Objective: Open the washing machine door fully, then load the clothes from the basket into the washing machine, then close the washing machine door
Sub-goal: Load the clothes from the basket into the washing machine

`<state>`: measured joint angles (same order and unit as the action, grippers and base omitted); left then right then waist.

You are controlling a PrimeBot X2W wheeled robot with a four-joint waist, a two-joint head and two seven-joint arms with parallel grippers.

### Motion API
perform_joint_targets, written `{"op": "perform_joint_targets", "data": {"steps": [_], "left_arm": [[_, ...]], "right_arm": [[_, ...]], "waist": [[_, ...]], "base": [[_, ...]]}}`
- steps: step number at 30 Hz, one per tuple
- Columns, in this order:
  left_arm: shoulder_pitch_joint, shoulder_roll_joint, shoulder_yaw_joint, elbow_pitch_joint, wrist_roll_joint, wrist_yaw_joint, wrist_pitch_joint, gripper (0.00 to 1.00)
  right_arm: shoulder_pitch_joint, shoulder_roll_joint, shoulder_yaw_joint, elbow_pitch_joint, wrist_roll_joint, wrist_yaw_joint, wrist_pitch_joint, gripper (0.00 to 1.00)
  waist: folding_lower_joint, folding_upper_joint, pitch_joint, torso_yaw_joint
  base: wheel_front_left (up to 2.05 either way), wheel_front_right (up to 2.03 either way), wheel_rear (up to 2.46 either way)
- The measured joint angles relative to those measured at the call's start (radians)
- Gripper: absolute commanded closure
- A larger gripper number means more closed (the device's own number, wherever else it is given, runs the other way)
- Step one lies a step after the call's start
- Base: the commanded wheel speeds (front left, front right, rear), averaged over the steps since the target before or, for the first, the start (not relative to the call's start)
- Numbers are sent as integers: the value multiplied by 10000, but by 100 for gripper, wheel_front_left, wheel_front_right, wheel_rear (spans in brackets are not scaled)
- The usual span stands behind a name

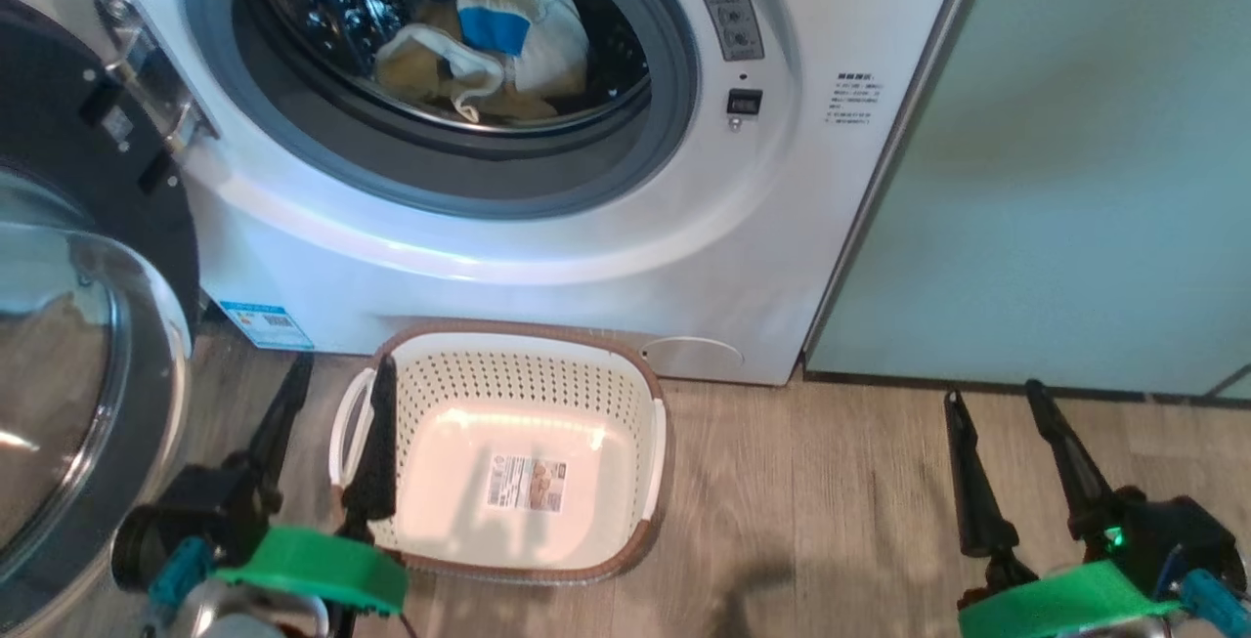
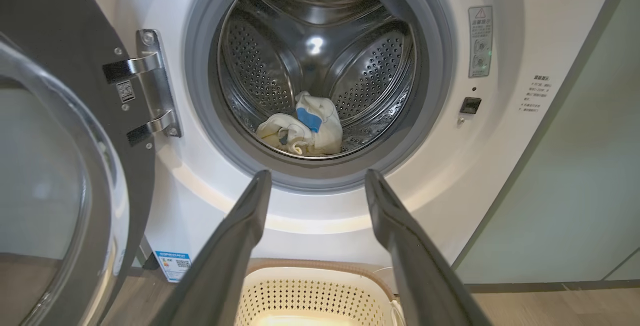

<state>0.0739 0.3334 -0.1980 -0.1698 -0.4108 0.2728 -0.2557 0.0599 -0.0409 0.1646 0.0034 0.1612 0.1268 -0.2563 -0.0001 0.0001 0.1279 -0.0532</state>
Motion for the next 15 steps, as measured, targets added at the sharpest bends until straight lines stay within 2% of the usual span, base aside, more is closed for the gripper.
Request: {"op": "perform_joint_targets", "data": {"steps": [15], "left_arm": [[694,-535,393,479,167,-570,0,0]], "right_arm": [[639,2,-274,-25,-2,0,-2,0]], "waist": [[1,0,-773,-45]], "base": [[0,0,0]]}}
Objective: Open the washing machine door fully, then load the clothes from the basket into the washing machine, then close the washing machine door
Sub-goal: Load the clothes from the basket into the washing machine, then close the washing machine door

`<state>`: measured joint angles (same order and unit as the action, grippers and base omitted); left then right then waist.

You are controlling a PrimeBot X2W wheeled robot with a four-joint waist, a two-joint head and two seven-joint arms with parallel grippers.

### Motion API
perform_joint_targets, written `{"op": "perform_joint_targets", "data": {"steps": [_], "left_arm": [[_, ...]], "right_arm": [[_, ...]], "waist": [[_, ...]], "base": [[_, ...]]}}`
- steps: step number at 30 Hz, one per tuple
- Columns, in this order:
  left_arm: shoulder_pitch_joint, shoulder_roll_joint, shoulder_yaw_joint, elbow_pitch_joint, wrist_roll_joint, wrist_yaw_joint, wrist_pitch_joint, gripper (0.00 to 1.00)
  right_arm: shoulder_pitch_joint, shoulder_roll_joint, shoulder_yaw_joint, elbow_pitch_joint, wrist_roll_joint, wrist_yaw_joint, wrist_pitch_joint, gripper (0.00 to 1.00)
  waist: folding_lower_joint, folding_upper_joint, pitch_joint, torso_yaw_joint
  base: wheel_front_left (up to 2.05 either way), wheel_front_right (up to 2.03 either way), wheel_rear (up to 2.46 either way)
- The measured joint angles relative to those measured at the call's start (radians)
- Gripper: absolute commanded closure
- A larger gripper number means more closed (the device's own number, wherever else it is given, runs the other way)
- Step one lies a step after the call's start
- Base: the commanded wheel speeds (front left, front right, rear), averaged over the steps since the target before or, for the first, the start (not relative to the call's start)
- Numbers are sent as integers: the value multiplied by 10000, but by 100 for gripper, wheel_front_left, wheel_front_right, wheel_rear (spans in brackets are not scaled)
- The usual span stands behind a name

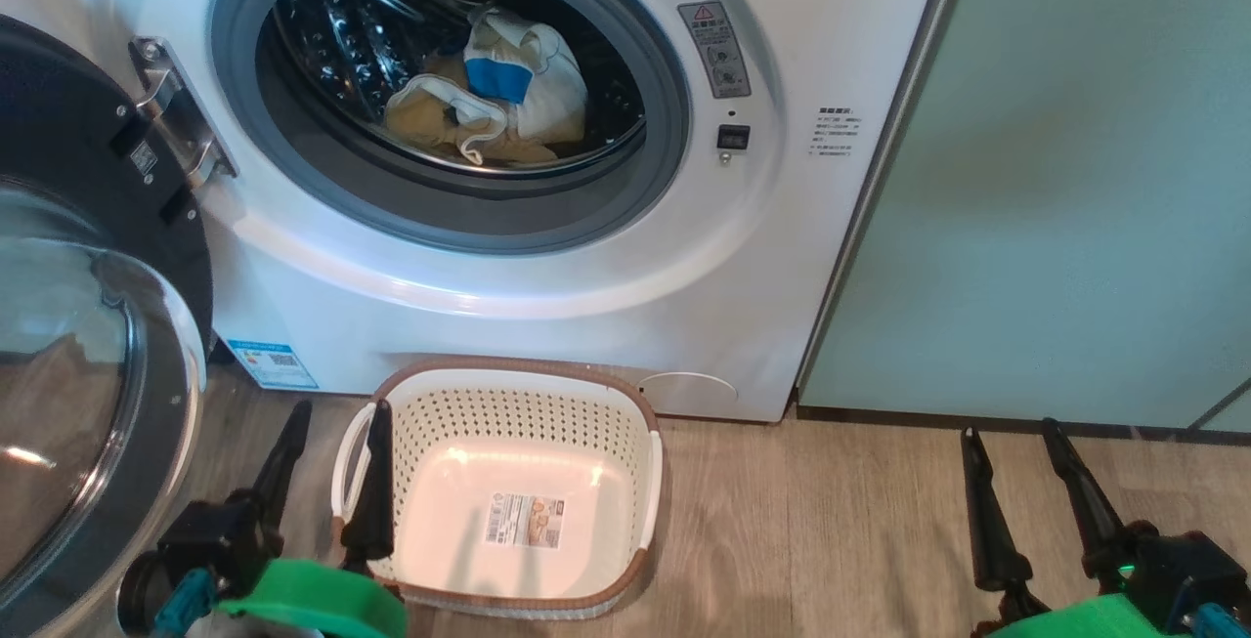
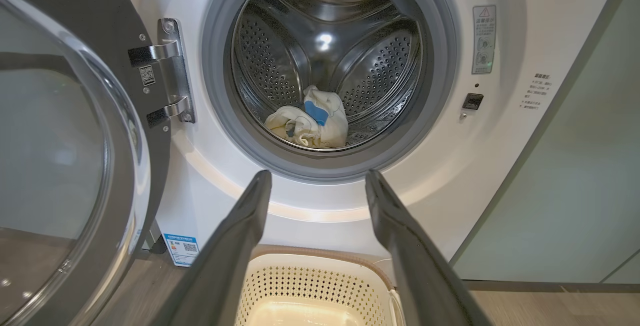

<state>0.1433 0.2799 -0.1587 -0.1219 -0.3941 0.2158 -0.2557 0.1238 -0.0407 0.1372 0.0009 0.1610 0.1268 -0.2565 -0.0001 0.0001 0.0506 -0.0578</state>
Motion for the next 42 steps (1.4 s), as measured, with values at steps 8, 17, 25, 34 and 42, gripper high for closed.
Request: {"op": "perform_joint_targets", "data": {"steps": [8,17,25,34,42], "left_arm": [[0,-128,148,107,88,-205,0,0],[-2,-188,163,228,157,-382,0,0],[-3,-190,150,385,161,-382,0,0],[-9,-205,109,428,249,-353,0,0],[-15,-205,-13,420,247,-374,0,0]], "right_arm": [[82,0,2,0,19,0,0,0],[82,0,-6,0,19,0,0,0],[98,0,-25,0,19,0,0,0],[116,2,-23,0,61,0,0,0],[118,2,-19,-8,61,0,0,0]], "waist": [[1,0,-29,-82],[1,0,-55,-117],[1,0,-109,-155],[4,0,-132,-145],[0,0,-97,-103]], "base": [[0,0,0],[0,0,0],[-2,2,0],[-81,81,0],[-183,183,0]]}}
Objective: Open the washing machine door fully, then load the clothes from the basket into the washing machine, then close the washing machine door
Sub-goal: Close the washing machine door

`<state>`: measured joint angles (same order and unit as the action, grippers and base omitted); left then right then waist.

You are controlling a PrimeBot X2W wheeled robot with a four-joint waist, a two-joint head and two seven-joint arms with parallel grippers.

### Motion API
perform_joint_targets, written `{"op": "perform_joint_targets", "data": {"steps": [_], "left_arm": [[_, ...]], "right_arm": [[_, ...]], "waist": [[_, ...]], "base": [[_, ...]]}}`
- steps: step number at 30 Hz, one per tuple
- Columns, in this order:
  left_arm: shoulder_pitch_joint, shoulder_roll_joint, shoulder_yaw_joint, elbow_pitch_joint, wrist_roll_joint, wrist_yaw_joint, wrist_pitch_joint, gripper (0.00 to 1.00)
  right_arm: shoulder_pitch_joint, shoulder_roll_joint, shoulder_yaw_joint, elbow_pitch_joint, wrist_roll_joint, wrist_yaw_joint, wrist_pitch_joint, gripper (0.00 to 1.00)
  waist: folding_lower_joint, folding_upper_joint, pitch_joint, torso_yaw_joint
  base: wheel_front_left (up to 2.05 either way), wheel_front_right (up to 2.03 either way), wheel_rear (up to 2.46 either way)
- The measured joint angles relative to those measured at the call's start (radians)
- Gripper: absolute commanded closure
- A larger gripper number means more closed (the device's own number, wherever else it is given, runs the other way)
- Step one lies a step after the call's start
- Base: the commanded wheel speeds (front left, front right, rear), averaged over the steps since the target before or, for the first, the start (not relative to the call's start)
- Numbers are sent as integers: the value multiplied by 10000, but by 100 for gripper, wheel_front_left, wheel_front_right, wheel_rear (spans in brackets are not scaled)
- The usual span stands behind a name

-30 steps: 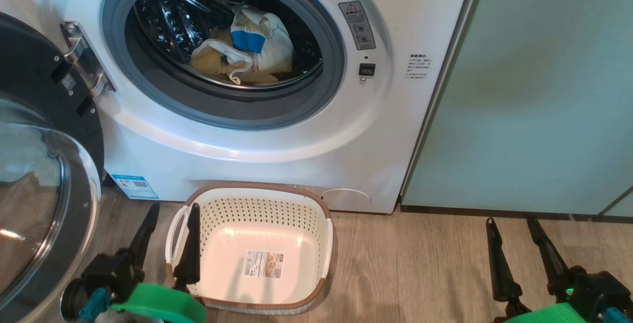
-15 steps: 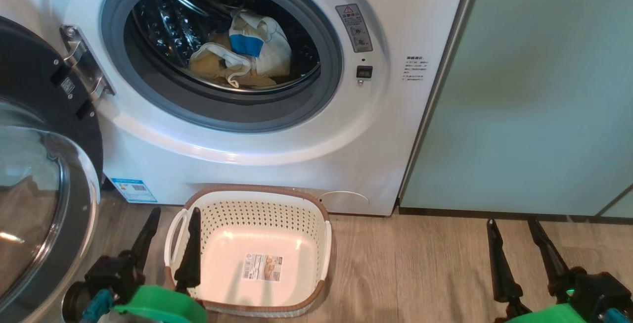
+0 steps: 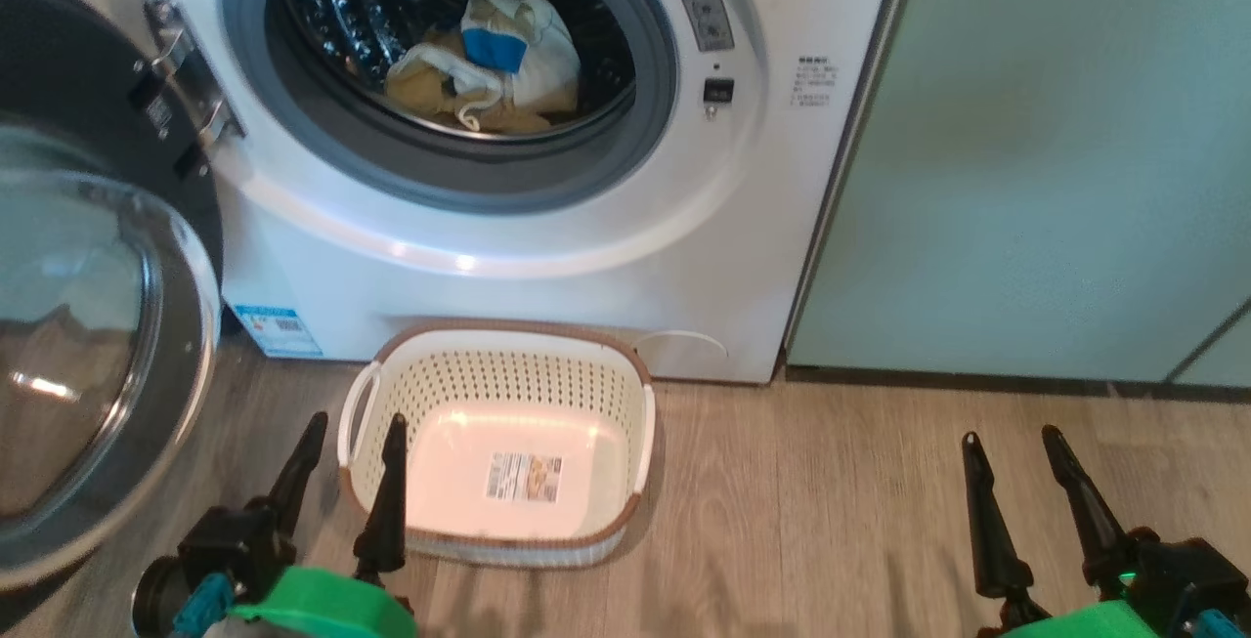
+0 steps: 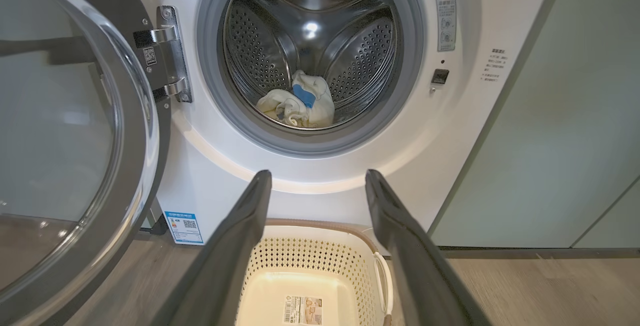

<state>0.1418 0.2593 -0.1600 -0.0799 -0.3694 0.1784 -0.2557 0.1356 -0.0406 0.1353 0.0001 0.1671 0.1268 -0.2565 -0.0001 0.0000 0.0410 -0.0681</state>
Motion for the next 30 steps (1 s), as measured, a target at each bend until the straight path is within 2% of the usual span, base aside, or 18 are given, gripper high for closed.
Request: {"op": "perform_joint_targets", "data": {"steps": [10,30], "left_arm": [[5,17,-38,-4,0,-6,0,0],[-17,31,-71,-15,0,-6,0,0]], "right_arm": [[9,8,-8,4,0,0,0,0],[5,8,-100,-10,0,0,0,0]], "waist": [[0,0,55,45],[1,0,104,282]], "base": [[-105,105,0],[-2,2,0]]}}
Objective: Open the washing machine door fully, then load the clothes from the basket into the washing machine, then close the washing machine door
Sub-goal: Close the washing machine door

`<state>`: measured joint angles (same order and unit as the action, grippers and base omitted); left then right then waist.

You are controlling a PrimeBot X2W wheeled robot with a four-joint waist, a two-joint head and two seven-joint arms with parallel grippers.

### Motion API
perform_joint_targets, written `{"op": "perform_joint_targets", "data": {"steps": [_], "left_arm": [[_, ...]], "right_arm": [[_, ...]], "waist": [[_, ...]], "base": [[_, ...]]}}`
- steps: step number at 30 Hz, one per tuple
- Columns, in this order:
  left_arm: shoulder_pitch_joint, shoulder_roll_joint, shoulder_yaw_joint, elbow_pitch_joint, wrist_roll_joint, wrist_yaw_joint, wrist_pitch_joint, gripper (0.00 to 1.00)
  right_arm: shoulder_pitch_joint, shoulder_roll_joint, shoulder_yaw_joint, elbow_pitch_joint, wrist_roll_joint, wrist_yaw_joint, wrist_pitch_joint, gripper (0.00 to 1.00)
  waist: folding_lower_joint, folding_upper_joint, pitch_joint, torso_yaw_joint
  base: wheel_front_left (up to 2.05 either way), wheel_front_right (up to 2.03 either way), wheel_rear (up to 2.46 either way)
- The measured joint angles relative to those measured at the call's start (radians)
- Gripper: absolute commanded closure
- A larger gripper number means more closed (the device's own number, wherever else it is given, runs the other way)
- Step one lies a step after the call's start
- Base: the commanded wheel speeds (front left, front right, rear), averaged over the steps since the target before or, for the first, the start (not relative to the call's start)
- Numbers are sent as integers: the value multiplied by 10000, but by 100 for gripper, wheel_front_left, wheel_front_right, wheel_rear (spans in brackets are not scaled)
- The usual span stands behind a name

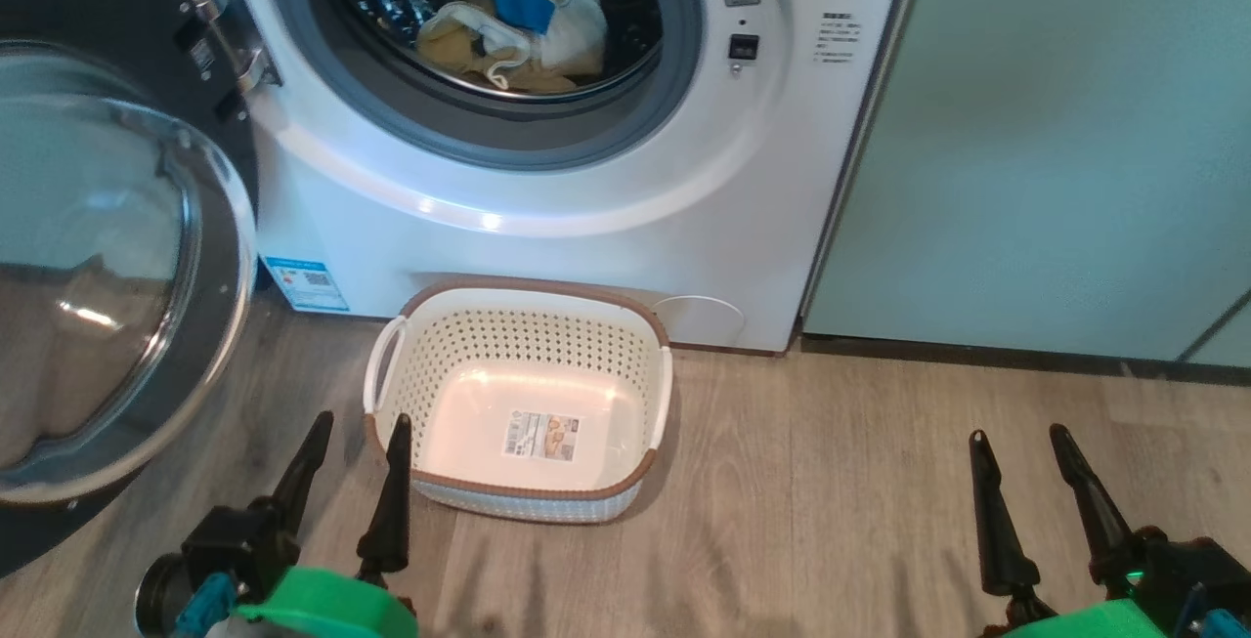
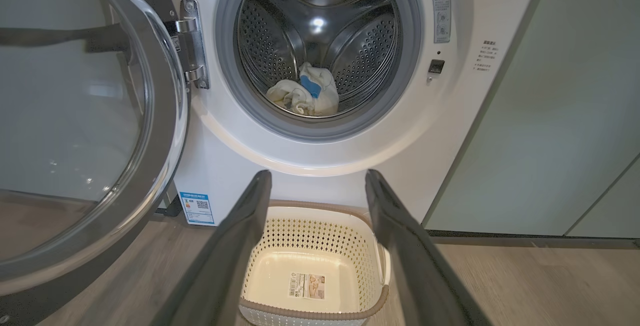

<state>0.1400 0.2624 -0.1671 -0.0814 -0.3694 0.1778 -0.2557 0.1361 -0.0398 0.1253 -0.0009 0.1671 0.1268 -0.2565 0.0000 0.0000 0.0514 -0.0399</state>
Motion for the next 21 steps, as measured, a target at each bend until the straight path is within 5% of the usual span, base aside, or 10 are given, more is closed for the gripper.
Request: {"op": "perform_joint_targets", "data": {"steps": [9,21], "left_arm": [[-22,-12,-132,-29,13,0,0,0],[-13,-153,-215,-96,86,13,0,0]], "right_arm": [[5,0,-142,-94,-82,0,0,0],[3,4,-90,-84,-276,0,2,0]], "waist": [[0,0,45,895],[1,0,72,3177]], "base": [[0,0,0],[0,0,0]]}}
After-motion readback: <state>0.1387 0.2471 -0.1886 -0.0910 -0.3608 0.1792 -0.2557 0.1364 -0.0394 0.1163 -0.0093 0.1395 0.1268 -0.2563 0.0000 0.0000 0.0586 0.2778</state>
